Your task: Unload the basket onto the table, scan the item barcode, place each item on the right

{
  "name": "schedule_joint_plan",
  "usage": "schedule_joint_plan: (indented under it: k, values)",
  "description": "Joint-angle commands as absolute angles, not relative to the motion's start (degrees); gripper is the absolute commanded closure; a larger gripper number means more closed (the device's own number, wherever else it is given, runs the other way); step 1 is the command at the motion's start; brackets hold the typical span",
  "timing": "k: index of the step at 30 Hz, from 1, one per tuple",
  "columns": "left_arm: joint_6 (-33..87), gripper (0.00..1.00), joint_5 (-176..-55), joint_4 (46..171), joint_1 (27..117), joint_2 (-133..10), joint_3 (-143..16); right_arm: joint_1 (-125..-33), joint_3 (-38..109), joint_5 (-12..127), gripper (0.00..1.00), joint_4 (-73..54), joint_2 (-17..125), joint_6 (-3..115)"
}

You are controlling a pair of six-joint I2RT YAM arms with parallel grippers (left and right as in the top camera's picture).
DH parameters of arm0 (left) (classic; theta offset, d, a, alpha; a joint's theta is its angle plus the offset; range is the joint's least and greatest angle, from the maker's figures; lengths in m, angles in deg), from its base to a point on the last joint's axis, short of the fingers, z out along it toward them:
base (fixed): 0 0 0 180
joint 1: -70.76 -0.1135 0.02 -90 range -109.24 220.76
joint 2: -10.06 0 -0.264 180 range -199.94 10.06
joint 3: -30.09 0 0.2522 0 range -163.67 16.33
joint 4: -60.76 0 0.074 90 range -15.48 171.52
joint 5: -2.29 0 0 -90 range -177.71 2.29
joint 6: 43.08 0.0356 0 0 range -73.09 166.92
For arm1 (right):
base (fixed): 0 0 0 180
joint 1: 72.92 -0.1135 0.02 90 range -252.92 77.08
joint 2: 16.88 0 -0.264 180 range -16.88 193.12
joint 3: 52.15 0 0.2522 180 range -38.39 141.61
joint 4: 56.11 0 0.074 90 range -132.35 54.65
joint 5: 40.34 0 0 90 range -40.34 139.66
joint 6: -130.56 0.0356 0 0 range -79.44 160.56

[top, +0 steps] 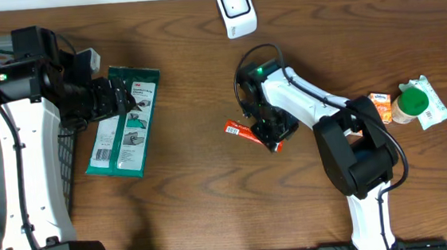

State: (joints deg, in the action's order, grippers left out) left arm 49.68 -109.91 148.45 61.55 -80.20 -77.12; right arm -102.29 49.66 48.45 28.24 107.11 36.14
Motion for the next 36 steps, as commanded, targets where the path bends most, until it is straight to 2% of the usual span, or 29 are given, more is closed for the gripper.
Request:
schedule_joint_plan:
  k: [1,8,14,18,24,30,36]
  values:
    - [49.4,0.13,-110.2,148.6,61.5,-79.4,-77.1,-101.9,47.4,50.2,0.55,26.1,106.3,35.8]
    - [49.4,0.13,-110.2,148.6,61.5,-79.4,-77.1,-101.8,46.2,50.2,0.56,23.6,106.3,35.8]
    - [49.4,0.13,-110.2,148.6,61.5,-79.4,-77.1,-101.8,46.2,50.2,0.53,23.2,106.3,35.4]
    - [49.4,0.13,-110.2,148.6,61.5,-79.4,-77.1,-101.8,47.4,50.3,0.65,26.4,106.2,33.1]
    - [49.4,0.13,-110.2,148.6,61.5,-79.4,-77.1,-101.8,51.5,50.3,0.61,30.8,106.2,31.7]
    - [49.4,0.13,-110.2,148.6,61.5,-79.4,-77.1,-101.7,51.9,50.2,0.55,30.0,106.2,31.7]
    - [49.4,0.13,-110.2,148.6,61.5,-79.4,-77.1,-101.3,51.8,50.7,0.54,27.7,106.2,31.7]
